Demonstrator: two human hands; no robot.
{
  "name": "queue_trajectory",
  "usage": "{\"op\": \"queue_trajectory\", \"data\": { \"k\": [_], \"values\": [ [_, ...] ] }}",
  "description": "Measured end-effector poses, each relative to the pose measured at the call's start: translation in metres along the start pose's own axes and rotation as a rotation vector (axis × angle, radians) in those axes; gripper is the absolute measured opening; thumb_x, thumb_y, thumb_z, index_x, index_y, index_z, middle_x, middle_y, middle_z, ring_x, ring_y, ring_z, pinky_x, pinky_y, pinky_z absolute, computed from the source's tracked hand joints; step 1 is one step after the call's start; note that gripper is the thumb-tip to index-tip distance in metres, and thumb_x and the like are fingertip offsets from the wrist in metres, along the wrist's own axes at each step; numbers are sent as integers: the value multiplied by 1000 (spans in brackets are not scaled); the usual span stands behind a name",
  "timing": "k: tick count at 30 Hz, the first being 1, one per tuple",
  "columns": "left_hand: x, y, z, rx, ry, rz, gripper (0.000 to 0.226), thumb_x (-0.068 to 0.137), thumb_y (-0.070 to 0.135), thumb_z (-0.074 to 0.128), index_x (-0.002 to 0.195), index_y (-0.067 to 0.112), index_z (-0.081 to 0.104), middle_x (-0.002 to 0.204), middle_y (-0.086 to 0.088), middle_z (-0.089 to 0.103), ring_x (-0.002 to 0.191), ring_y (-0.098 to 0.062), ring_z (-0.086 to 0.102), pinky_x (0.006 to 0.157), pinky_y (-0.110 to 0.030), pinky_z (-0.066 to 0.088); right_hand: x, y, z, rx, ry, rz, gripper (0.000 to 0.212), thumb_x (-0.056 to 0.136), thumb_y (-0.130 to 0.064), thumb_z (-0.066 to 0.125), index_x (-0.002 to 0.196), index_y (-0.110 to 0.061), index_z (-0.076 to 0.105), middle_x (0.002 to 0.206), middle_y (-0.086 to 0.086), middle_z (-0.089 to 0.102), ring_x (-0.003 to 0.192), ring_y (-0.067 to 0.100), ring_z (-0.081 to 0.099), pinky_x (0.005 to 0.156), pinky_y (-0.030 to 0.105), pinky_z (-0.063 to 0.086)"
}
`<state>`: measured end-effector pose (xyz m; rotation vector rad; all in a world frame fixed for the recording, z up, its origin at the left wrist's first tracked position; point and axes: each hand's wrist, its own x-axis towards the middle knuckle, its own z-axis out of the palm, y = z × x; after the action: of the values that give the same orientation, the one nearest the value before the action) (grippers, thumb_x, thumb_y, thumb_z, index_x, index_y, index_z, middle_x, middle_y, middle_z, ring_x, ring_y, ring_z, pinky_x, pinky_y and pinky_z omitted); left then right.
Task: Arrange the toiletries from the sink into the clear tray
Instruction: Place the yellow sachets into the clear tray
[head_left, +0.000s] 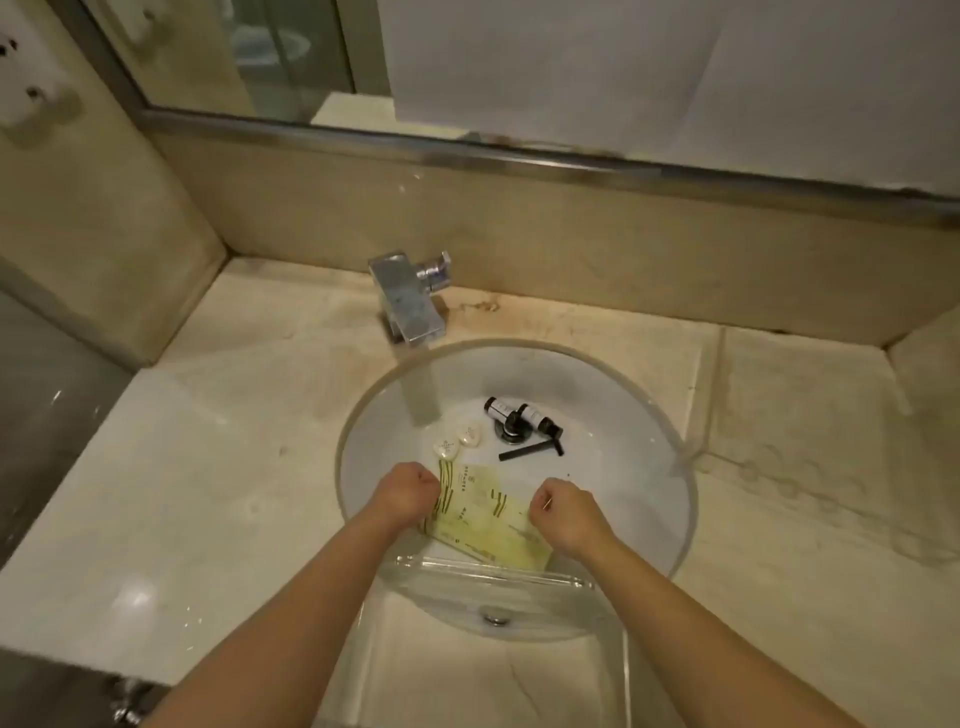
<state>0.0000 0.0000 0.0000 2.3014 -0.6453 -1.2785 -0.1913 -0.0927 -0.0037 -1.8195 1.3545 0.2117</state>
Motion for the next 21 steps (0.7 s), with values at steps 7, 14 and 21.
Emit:
{"op": "queue_trajectory", "data": {
  "k": [7,14,21],
  "values": [
    [33,1,22,156,69,-16,26,95,22,41,109,10,60,108,-9,64,101,-28,59,86,-34,47,36,14,18,-288,-30,-21,31,86,-25,57,117,-22,56,119,4,50,110,24,49,88,35,45],
    [54,7,33,410,-13,-7,15,85,31,61,98,22,58,100,-1,64,100,-25,60,94,-40,48,54,10,32,-418,-146,-117,28,88,-33,57,113,-21,56,114,3,55,105,25,54,88,37,44],
    [41,9,39,529,65,155,16,87,20,51,99,15,60,103,-6,65,98,-28,59,87,-39,45,50,3,16,-52,-115,-66,16,87,-22,54,78,-22,41,78,-2,51,70,19,48,61,32,38]
  ]
}}
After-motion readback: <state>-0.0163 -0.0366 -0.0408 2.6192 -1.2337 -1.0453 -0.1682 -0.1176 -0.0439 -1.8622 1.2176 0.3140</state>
